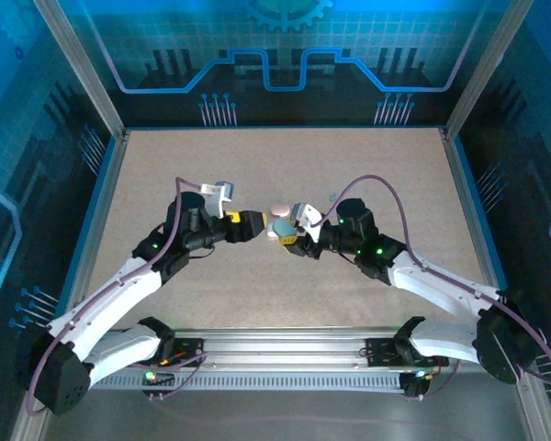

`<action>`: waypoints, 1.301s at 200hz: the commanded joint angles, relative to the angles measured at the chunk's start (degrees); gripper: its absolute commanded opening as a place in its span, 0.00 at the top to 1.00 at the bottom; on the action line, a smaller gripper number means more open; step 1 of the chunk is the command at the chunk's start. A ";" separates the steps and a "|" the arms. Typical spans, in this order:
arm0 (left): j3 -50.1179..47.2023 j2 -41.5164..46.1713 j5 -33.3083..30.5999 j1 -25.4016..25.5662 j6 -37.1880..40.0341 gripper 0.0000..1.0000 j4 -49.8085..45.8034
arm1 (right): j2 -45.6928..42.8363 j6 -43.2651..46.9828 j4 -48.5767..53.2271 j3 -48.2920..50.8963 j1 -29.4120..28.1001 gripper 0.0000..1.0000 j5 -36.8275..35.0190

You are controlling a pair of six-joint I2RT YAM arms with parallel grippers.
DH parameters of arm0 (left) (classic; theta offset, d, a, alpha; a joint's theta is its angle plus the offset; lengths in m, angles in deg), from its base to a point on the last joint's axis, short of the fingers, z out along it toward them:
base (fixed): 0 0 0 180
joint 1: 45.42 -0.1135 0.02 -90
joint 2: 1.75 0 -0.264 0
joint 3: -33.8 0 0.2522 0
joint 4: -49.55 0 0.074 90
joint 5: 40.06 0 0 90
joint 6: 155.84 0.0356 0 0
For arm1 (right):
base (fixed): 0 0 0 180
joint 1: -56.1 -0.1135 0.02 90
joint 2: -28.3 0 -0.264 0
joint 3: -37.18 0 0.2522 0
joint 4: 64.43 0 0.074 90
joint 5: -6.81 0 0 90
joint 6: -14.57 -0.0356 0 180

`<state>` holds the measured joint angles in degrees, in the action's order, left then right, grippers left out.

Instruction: Insert wireless bluetooth earbuds into charging case

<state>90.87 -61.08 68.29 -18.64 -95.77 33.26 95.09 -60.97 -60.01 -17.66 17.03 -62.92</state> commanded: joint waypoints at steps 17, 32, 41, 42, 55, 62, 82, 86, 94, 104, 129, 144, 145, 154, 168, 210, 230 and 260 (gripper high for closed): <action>5.38 -5.63 17.53 -0.16 -3.75 0.14 5.69 | -1.62 7.78 6.43 -3.89 0.66 0.68 3.04; 6.82 -7.83 19.88 0.35 -3.78 0.18 4.93 | -1.52 7.94 5.68 -4.42 0.83 0.68 2.47; 7.51 -8.82 20.59 0.75 -3.56 0.20 4.08 | -1.52 7.89 5.03 -4.60 0.90 0.68 2.06; 7.59 -8.89 20.68 0.78 -3.56 0.21 4.01 | -1.50 7.92 4.90 -4.61 0.91 0.68 2.06; 8.08 -9.90 21.50 1.38 -3.39 0.24 3.78 | -1.52 7.85 4.17 -4.70 1.00 0.67 1.52; 8.49 -10.41 21.42 1.72 -3.39 0.26 3.36 | -1.50 7.72 3.75 -4.79 1.07 0.67 1.49; 9.69 -11.91 21.99 2.78 -3.23 0.36 2.90 | -1.46 7.75 3.04 -5.06 1.19 0.67 1.31; 9.97 -12.22 21.99 2.99 -3.23 0.39 2.71 | -1.35 7.79 3.18 -5.21 1.23 0.67 1.37; 10.42 -12.69 21.91 3.36 -3.31 0.45 2.61 | -1.30 7.91 3.21 -5.32 1.23 0.66 1.70; 10.78 -13.24 21.82 3.59 -3.71 0.51 2.81 | -1.25 7.70 2.93 -5.26 1.32 0.66 1.59; 11.40 -14.10 21.40 3.71 -5.48 0.76 3.01 | -1.45 7.06 2.21 -5.29 1.28 0.63 0.15; 11.71 -14.23 20.15 3.69 -7.49 0.85 2.88 | -2.54 6.36 0.49 -4.52 1.41 0.58 -1.70; 11.71 -14.23 20.02 3.66 -7.63 0.85 2.88 | -2.67 6.32 0.26 -4.44 1.39 0.57 -1.89; 11.64 -14.07 19.22 3.59 -9.22 0.89 3.62 | -3.74 5.92 -1.37 -3.58 1.45 0.53 -3.02; 11.03 -13.64 18.19 3.57 -12.81 0.89 6.14 | -5.88 5.89 -3.69 -1.69 1.67 0.45 -5.21; 9.23 -13.00 15.91 3.35 -24.36 0.89 12.91 | -7.74 9.27 0.85 -0.63 3.32 0.34 -10.13; 8.14 -13.08 15.75 3.36 -27.68 0.88 15.87 | -8.33 5.85 -4.04 1.00 4.59 0.36 -5.15; 7.94 -13.27 15.84 3.39 -29.38 0.88 17.35 | -6.97 3.69 -9.32 1.23 5.06 0.43 -2.84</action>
<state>99.77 -74.91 83.92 -15.47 -120.88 46.72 87.83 -55.27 -63.66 -16.50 21.13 -68.14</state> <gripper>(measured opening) 0.255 0.588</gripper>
